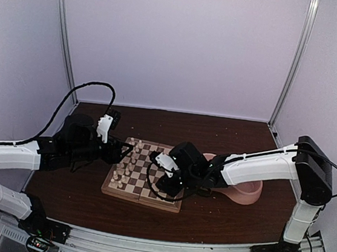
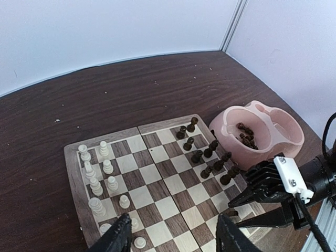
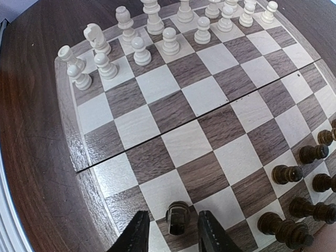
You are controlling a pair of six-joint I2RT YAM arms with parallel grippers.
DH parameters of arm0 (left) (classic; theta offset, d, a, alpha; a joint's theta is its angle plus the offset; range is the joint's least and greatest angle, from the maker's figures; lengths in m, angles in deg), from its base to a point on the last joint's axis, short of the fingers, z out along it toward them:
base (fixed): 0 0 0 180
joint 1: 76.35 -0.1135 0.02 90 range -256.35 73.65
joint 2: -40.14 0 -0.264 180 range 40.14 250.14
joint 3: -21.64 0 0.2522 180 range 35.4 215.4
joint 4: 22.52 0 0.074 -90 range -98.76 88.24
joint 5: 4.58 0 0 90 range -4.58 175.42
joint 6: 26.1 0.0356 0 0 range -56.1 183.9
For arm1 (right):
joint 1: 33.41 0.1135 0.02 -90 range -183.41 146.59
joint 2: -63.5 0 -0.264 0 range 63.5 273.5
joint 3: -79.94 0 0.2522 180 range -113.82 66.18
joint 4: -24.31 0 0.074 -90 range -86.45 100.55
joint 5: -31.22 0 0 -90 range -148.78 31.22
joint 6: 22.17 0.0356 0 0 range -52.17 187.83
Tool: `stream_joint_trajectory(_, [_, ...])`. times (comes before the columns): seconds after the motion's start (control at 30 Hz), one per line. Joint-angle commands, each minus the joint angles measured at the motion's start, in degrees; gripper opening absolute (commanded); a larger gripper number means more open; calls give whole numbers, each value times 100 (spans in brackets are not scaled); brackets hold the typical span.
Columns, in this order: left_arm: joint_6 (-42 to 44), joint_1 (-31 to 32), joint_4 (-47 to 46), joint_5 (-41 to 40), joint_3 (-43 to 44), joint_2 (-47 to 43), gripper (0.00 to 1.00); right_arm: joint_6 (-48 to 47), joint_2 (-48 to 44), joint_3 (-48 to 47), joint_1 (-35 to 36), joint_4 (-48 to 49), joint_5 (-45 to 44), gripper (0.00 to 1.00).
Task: Set up the chess pieces on the board
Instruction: Pick up the knight from the chessboard.
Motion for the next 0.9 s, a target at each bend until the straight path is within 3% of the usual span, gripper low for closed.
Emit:
stream_joint_trajectory(0.0, [35,14,-331,115,-6,-29,55,9,128,-169,42,-76,-243,35])
stream_joint_trajectory(0.33, [52,14,-320,136,12,1,55,-6,-12,-101,51,-38,-163,3])
stream_joint_trajectory(0.63, [70,14,-315,101,-19,-101,54,-11,-858,289,40,136,-655,1])
stream_joint_trajectory(0.87, [80,14,-340,57,-73,-208,54,160,-1270,-87,-318,-365,-1385,3])
